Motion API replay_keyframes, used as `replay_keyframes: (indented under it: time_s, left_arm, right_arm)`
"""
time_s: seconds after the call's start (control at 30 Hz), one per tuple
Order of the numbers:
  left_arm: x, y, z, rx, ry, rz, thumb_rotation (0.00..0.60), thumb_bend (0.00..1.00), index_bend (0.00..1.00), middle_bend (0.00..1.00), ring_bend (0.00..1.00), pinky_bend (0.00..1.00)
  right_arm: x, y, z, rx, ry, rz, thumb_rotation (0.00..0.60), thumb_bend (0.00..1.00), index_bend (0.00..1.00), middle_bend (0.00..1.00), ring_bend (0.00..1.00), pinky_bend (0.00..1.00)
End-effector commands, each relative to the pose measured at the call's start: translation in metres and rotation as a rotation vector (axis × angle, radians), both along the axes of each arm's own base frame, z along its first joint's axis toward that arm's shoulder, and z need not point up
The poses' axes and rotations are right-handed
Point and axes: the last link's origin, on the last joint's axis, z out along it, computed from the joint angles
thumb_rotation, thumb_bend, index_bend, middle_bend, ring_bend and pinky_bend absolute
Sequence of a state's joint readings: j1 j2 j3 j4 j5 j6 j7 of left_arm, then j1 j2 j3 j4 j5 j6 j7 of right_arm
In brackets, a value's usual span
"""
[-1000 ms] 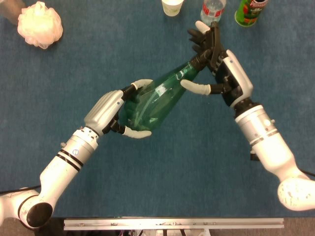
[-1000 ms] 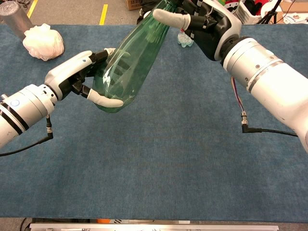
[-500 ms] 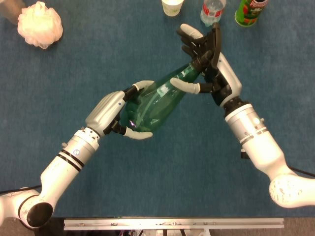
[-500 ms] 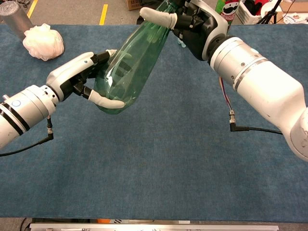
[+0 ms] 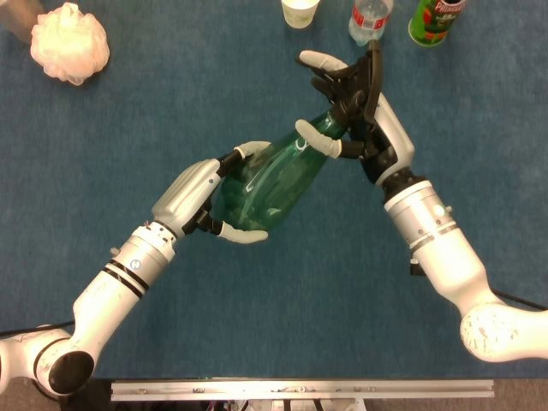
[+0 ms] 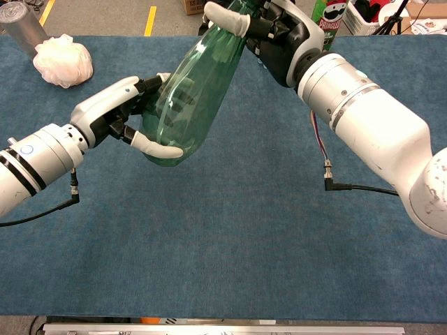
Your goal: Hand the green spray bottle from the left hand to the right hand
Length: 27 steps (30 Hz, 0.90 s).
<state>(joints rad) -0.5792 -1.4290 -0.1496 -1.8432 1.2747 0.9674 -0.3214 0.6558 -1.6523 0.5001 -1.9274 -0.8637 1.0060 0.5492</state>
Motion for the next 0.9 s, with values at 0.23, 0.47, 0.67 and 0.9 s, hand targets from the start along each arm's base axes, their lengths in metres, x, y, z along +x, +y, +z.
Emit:
replay_keyframes:
  time_s: [0.23, 0.47, 0.67, 0.9]
  left_arm:
    - [-0.0005, 0.0028, 0.0004, -0.015, -0.009, 0.012, 0.6, 0.2, 0.35, 0.29, 0.24, 0.53]
    - [-0.0035, 0.0076, 0.0011, -0.021, -0.017, 0.035, 0.6, 0.2, 0.35, 0.29, 0.24, 0.53]
    - [-0.002, 0.009, 0.0013, -0.028, -0.022, 0.04, 0.6, 0.2, 0.35, 0.29, 0.24, 0.53]
    - [-0.0019, 0.0103, 0.001, -0.026, -0.022, 0.043, 0.6, 0.2, 0.34, 0.29, 0.24, 0.53]
  right_arm:
    - [-0.0001, 0.0015, 0.0028, -0.015, -0.011, 0.004, 0.6, 0.27, 0.25, 0.19, 0.01, 0.03]
    - [-0.0018, 0.0031, 0.0069, -0.023, -0.019, 0.006, 0.6, 0.29, 0.26, 0.19, 0.01, 0.03]
    - [-0.0014, 0.0038, 0.006, -0.022, -0.019, 0.007, 0.6, 0.35, 0.31, 0.22, 0.04, 0.03]
    - [-0.0029, 0.0018, 0.0045, -0.016, -0.02, -0.004, 0.6, 0.42, 0.38, 0.26, 0.07, 0.03]
